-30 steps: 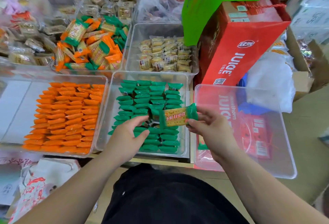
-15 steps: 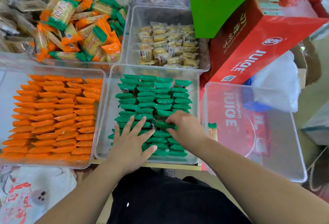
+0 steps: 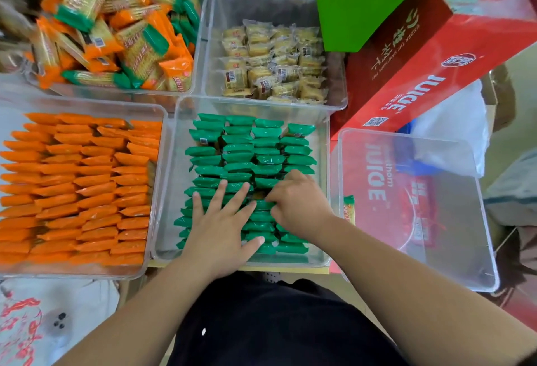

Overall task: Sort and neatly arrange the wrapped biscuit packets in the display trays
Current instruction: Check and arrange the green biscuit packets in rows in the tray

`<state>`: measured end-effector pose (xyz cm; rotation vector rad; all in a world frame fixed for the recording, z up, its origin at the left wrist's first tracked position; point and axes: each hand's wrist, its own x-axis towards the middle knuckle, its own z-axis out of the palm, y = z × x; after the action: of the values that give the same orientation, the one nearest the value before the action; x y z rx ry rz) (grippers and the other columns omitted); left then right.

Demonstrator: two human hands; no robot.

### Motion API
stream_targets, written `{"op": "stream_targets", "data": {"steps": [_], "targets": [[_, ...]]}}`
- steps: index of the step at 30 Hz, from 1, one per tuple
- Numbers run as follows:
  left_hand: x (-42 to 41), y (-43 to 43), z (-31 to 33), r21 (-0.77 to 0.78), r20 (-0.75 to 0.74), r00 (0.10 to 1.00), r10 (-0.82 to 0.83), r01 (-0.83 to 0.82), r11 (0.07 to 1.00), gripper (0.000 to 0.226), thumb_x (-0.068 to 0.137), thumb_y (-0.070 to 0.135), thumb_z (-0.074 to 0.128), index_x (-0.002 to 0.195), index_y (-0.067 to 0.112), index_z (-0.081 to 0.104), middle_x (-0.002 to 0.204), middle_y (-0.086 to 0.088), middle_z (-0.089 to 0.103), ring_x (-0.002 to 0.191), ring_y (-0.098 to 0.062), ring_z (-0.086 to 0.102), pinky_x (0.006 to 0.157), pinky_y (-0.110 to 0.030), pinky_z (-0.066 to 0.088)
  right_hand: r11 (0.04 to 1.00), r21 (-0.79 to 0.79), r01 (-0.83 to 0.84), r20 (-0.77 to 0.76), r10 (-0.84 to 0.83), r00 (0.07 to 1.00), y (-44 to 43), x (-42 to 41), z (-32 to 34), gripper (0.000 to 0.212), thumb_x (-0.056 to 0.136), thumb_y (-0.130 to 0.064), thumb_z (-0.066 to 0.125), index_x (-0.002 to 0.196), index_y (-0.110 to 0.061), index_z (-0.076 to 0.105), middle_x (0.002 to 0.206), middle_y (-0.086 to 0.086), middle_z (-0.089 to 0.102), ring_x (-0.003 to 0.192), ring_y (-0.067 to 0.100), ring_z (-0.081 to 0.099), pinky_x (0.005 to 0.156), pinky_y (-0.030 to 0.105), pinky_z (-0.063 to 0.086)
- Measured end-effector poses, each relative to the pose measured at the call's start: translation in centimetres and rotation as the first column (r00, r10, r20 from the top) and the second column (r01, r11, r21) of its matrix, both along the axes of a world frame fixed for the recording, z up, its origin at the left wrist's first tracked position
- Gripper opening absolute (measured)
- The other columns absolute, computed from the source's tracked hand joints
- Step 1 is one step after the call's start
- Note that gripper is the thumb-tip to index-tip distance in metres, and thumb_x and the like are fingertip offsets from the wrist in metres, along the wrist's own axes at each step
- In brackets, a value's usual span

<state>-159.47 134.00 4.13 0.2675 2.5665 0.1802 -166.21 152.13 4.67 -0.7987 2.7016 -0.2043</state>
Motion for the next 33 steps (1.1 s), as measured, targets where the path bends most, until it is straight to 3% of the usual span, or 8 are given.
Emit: {"op": "stream_targets", "data": {"steps": [3, 8, 14, 18, 22, 25, 29, 33], "targets": [[-0.1, 0.1, -0.1, -0.006, -0.001, 1.0, 0.006, -0.006, 1.0, 0.079, 0.09, 0.077, 0.03, 0.158, 0.039, 0.019, 0.162, 0.013, -0.028, 0.149, -0.028, -0.03, 0.115, -0.066, -0.017, 0.98, -0.068, 0.186, -0.148, -0.194, 0.97, 0.2, -1.1, -0.4, 0.022, 0.076, -0.027, 0.076, 0.097, -0.019, 0.077, 0.09, -0.001, 0.07, 0.094, 0.028, 0.057, 0.085, 0.042, 0.051], [-0.5, 0.5, 0.0, -0.015, -0.008, 1.0, 0.024, -0.024, 1.0, 0.075, 0.088, 0.079, 0.031, 0.154, 0.043, 0.028, 0.159, 0.009, -0.037, 0.147, -0.032, -0.033, 0.115, -0.066, -0.017, 0.986, 0.137, 0.099, -0.118, -0.083, 0.99, -0.7, -2.5, 0.0, 0.032, 0.092, -0.046, 0.062, 0.115, -0.026, 0.069, 0.109, -0.006, 0.063, 0.113, 0.024, 0.045, 0.098, 0.036, 0.036], [-0.9, 1.0, 0.3, -0.042, -0.035, 0.999, 0.025, -0.026, 0.999, 0.07, 0.09, 0.077, 0.032, 0.15, 0.041, 0.037, 0.163, 0.004, -0.03, 0.149, -0.033, -0.029, 0.115, -0.067, -0.015, 0.963, -0.165, 0.214, -0.105, -0.233, 0.967, 0.3, -2.1, 2.7, 0.024, 0.09, -0.035, 0.07, 0.103, -0.014, 0.069, 0.1, 0.003, 0.07, 0.104, 0.027, 0.055, 0.09, 0.038, 0.045], [-0.9, 1.3, 0.8, 0.02, -0.115, 0.99, 0.08, -0.078, 0.997, 0.065, 0.092, 0.073, 0.034, 0.147, 0.039, 0.044, 0.169, 0.002, -0.004, 0.154, -0.03, -0.013, 0.12, -0.061, -0.008, 0.793, -0.437, 0.423, 0.124, -0.413, 0.902, 3.1, -0.3, 5.4, 0.019, 0.083, -0.027, 0.08, 0.093, -0.015, 0.068, 0.086, -0.003, 0.069, 0.082, 0.015, 0.063, 0.075, 0.029, 0.051], [0.1, 1.7, 2.5, 0.267, -0.237, 0.937, 0.255, -0.189, 0.945, 0.065, 0.089, 0.064, 0.032, 0.134, 0.028, 0.062, 0.155, -0.001, 0.043, 0.147, -0.03, 0.03, 0.119, -0.056, 0.022, 0.55, -0.54, 0.637, 0.397, -0.501, 0.769, 6.4, 2.2, 7.5, 0.024, 0.078, -0.023, 0.085, 0.078, -0.018, 0.062, 0.067, -0.009, 0.062, 0.061, 0.003, 0.054, 0.062, 0.02, 0.045], [1.0, 2.6, 5.0, 0.505, -0.114, 0.877, 0.467, -0.354, 0.787, 0.045, 0.096, 0.052, 0.046, 0.127, 0.026, 0.065, 0.132, 0.008, 0.061, 0.127, -0.015, 0.051, 0.109, -0.036, 0.036, 0.41, -0.587, 0.698, 0.534, -0.452, 0.715, 8.2, 4.3, 8.9, 0.022, 0.078, -0.021, 0.085, 0.078, -0.018, 0.064, 0.068, -0.001, 0.066, 0.064, 0.019, 0.058, 0.06, 0.038, 0.049], [2.6, 5.3, 8.8, 0.676, 0.359, 0.631, 0.688, -0.684, 0.275, 0.015, 0.099, 0.014, 0.059, 0.102, 0.02, 0.072, 0.098, 0.001, 0.074, 0.081, 0.001, 0.066, 0.076, -0.019, 0.054, 0.237, -0.605, 0.76, 0.689, -0.323, 0.649, 9.3, 7.4, 10.2, 0.021, 0.08, -0.011, 0.083, 0.077, -0.014, 0.062, 0.064, -0.001, 0.061, 0.064, 0.013, 0.053, 0.062, 0.03, 0.044], [4.2, 6.3, 10.2, 0.691, 0.388, 0.542, 0.746, -0.707, 0.154, 0.013, 0.095, 0.006, 0.062, 0.09, 0.009, 0.073, 0.079, -0.004, 0.073, 0.068, -0.008, 0.066, 0.07, -0.026, 0.054, 0.173, -0.571, 0.803, 0.767, -0.236, 0.596, 10.2, 9.3, 10.3, 0.019, 0.081, -0.014, 0.083, 0.081, -0.011, 0.065, 0.074, 0.008, 0.067, 0.074, 0.018, 0.06, 0.072, 0.033, 0.046]]}}
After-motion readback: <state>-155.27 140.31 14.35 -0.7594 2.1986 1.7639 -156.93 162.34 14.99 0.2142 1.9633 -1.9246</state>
